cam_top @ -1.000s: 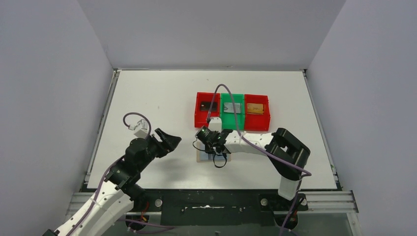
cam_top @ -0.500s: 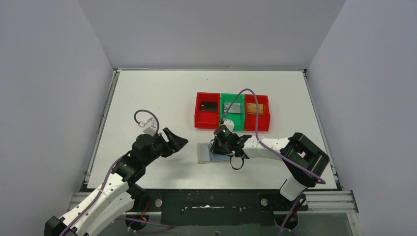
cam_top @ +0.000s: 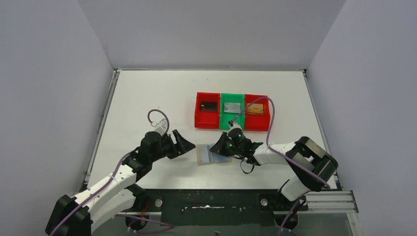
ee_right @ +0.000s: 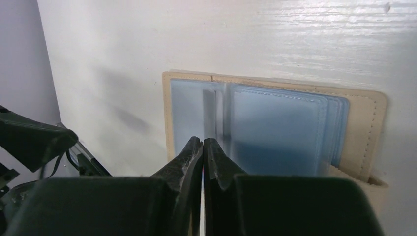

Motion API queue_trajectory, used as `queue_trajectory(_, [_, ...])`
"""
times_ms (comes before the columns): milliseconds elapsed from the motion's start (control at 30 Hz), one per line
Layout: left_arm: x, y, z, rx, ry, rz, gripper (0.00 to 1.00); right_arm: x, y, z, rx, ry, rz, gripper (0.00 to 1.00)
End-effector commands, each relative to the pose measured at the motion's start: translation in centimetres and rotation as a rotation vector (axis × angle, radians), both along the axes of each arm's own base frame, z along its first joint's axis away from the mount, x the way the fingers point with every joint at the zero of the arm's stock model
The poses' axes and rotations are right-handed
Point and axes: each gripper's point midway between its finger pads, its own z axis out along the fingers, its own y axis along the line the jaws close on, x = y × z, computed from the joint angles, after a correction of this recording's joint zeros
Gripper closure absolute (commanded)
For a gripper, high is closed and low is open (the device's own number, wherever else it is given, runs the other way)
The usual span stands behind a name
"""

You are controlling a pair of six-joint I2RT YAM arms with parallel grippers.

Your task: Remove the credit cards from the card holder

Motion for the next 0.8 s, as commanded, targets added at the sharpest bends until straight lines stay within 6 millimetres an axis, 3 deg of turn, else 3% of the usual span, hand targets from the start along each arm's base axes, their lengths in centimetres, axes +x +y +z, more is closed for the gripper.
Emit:
queue_trajectory(0, [0.4,-1.0,1.1,-0.058,-0.05,-0.039,0.31,1.6,1.2,3.6,0.125,-0.084,-0.014,1.0])
queue_trajectory(133, [0.4,-1.0,1.0,-0.057,-0.047,-0.036,0.31,1.8,0.9,3.0,-0.06,-0.096,-0.001,0.96])
queue_trajectory(200, [0.5,-0.8,1.3,-0.056,-0.058,-0.018,0.31,1.8,0.5,2.3,-0.192,-0.1,-0.014,0.74])
queue_trajectory(433, [1.1,1.3,3.1,-0.032,-0.116,0.096,0.31,1.3,0.5,0.8,-0.484,-0.128,-0.02,0.47])
queue_trajectory(767, [1.0,4.9,4.5,-0.004,-0.163,0.262,0.31,0.8,1.2,0.0,-0.633,-0.14,0.017,0.43])
